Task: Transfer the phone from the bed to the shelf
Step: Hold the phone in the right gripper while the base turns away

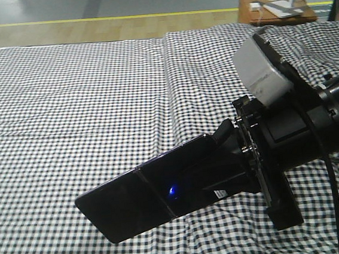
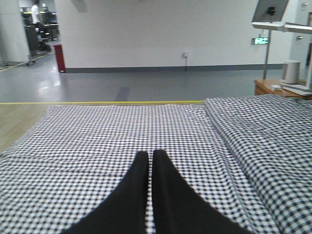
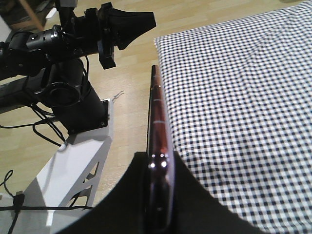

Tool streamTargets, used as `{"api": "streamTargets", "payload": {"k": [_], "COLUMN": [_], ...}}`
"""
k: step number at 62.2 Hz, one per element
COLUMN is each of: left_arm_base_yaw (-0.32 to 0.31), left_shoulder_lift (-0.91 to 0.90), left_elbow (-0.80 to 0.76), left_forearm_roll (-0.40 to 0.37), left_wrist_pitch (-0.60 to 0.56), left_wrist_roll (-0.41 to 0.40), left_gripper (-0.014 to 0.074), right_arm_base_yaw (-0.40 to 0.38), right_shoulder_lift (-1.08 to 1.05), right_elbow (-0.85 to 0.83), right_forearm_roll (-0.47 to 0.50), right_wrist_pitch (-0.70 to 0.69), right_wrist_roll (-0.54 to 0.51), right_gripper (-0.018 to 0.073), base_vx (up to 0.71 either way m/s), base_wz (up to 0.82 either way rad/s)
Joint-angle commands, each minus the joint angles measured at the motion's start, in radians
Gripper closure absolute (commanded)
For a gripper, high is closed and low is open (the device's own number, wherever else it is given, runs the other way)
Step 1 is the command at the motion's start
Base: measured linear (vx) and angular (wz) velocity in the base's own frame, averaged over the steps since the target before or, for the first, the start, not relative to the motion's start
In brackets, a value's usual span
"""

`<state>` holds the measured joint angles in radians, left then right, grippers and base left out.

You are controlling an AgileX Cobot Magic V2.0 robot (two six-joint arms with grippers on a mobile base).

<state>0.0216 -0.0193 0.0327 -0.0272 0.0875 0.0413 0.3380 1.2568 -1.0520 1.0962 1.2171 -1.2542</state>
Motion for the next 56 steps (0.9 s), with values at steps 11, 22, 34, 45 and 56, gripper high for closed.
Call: {"api": "streamTargets", "payload": {"k": [11, 22, 34, 45, 56], "left_arm_base_yaw": [0.003, 0.003, 0.003, 0.003, 0.003], "left_shoulder_lift": [-0.007, -0.007, -0.007, -0.007, -0.007], "left_elbow": [-0.025, -0.025, -0.025, -0.025, -0.025], "left_forearm_roll": [-0.01, -0.01, -0.01, -0.01, -0.01], "left_wrist_pitch": [-0.072, -0.072, -0.072, -0.072, -0.072], "left_wrist_roll": [-0.009, -0.009, -0.009, -0.009, -0.009], "left_gripper": [0.0595, 0.0595, 0.0595, 0.0595, 0.0595], "right_arm_base_yaw": [-0.003, -0.003, -0.003, -0.003, -0.003], "right_shoulder_lift": [-0.029, -0.029, -0.029, -0.029, -0.029], "right_elbow": [-0.027, -0.027, -0.027, -0.027, -0.027], "right_forearm_roll": [0.089, 0.089, 0.089, 0.089, 0.089], "right_wrist_pitch": [0.071, 0.071, 0.071, 0.071, 0.071], "right_wrist_roll": [-0.006, -0.006, -0.006, -0.006, -0.006], "right_gripper": [0.0561, 0.0561, 0.0561, 0.0561, 0.0561], "base_vx": [-0.1, -0.13, -0.14, -0.14, -0.13], "base_wz": [0.42, 0.5, 0.53, 0.52, 0.5]}}
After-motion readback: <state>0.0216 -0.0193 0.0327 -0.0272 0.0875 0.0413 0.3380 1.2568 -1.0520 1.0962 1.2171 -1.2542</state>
